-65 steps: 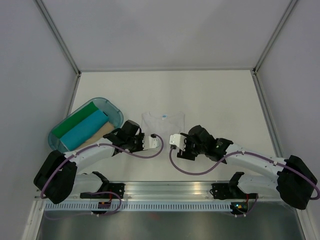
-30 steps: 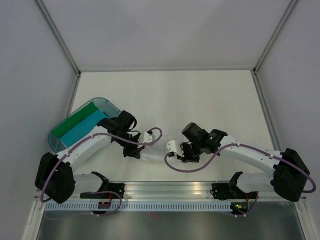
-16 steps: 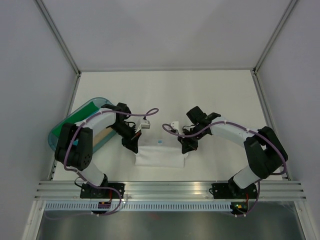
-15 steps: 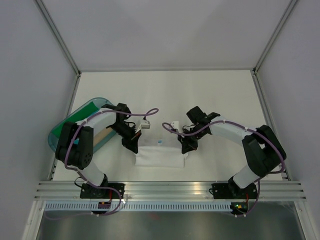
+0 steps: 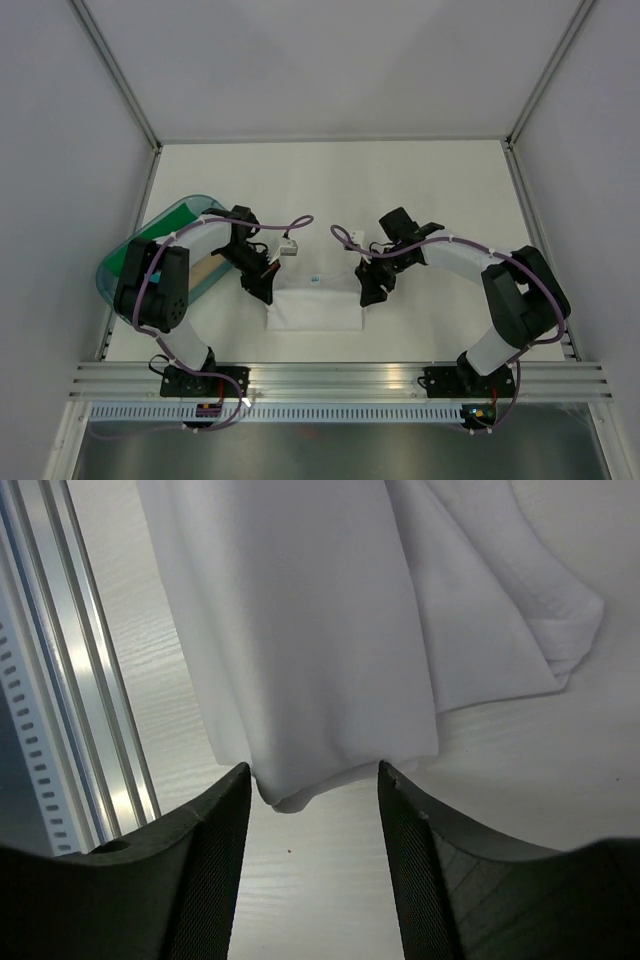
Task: Roll the t-shirts
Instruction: Roll the tshirt
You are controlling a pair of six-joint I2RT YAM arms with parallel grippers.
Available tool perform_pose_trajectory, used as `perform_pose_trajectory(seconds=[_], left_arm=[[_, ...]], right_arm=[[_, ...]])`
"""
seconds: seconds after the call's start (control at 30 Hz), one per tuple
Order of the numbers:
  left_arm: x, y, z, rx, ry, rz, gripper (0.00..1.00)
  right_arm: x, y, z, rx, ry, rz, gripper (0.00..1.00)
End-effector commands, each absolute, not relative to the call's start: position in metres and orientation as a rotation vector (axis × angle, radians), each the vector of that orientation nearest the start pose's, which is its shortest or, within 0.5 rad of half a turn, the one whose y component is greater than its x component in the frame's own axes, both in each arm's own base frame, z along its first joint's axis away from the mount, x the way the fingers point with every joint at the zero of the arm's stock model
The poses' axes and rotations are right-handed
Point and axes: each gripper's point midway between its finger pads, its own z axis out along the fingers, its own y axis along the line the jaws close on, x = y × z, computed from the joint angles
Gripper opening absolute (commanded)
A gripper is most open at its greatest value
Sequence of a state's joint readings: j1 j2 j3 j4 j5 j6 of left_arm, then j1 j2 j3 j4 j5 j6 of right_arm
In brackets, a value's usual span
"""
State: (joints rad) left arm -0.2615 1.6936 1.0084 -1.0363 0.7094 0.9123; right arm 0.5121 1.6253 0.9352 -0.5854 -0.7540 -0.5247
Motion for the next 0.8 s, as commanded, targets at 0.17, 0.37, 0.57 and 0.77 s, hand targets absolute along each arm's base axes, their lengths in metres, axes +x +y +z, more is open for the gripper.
perform_pose_trajectory(seconds=[0.17, 0.37, 0.57, 0.77], left_arm=[[0.204, -0.145, 0.045, 1.525, 2.383, -1.035, 0.06], [0.205, -0.146, 0.051, 1.517, 2.365, -1.024, 0.06], [0.202, -0.149, 0.055, 1.497, 2.355, -1.051, 0.06], [0.192, -0.15, 0.078, 1.519, 2.321, -1.086, 0.02]], right_arm=[[0.222, 0.249, 0.049, -1.267, 2.27, 1.061, 0.64], [0.194, 0.247, 0.054, -1.345, 2.263, 1.187, 0.56], [0.171, 0.255, 0.056, -1.35, 2.283, 1.291, 0.3], [0.149, 0.264, 0.092, -1.414, 2.188, 1.493, 0.0]])
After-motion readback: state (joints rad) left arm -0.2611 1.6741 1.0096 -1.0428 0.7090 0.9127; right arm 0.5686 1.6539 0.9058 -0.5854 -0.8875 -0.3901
